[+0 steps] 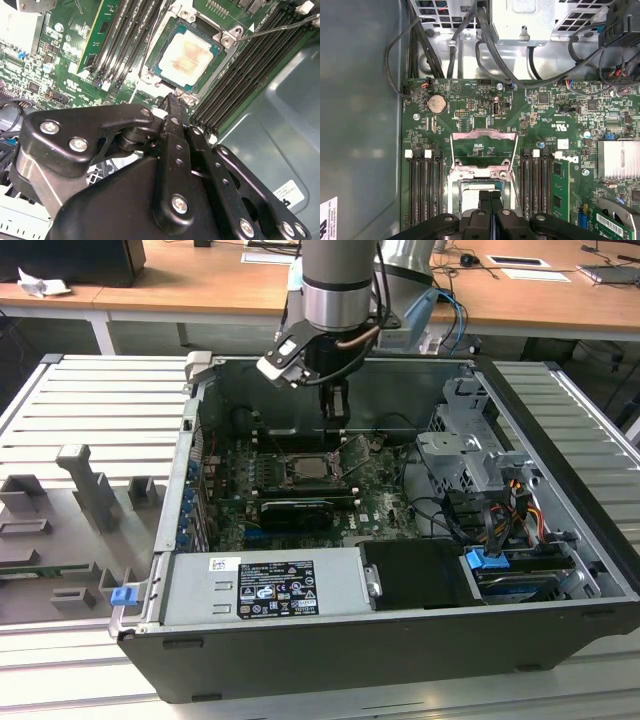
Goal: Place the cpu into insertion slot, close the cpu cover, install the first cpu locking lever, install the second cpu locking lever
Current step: 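Close the cpu cover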
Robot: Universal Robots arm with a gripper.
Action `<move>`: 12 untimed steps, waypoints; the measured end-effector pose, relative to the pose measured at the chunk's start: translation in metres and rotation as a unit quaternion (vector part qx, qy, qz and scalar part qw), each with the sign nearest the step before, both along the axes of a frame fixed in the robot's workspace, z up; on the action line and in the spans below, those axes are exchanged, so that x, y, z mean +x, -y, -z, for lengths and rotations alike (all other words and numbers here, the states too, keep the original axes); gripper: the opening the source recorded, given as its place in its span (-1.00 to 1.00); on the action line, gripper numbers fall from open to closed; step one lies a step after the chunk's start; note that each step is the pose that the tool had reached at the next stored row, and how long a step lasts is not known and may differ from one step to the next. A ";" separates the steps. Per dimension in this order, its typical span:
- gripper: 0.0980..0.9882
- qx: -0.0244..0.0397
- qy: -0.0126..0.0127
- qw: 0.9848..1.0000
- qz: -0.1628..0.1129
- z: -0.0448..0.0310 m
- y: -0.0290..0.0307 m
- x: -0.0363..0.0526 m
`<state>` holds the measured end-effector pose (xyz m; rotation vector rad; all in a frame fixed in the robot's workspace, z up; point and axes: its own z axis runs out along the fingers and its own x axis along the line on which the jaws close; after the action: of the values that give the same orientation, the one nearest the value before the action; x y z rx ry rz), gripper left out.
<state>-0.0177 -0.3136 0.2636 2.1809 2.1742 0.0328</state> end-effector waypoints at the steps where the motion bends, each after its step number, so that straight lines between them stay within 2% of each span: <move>1: -0.98 0.000 0.000 1.000 0.000 -0.0002 0.0000 0.0010; 12: -0.98 0.000 0.000 1.000 0.000 -0.0005 0.0000 0.0136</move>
<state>-0.0041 -0.3137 0.2641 2.1810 2.1740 0.0324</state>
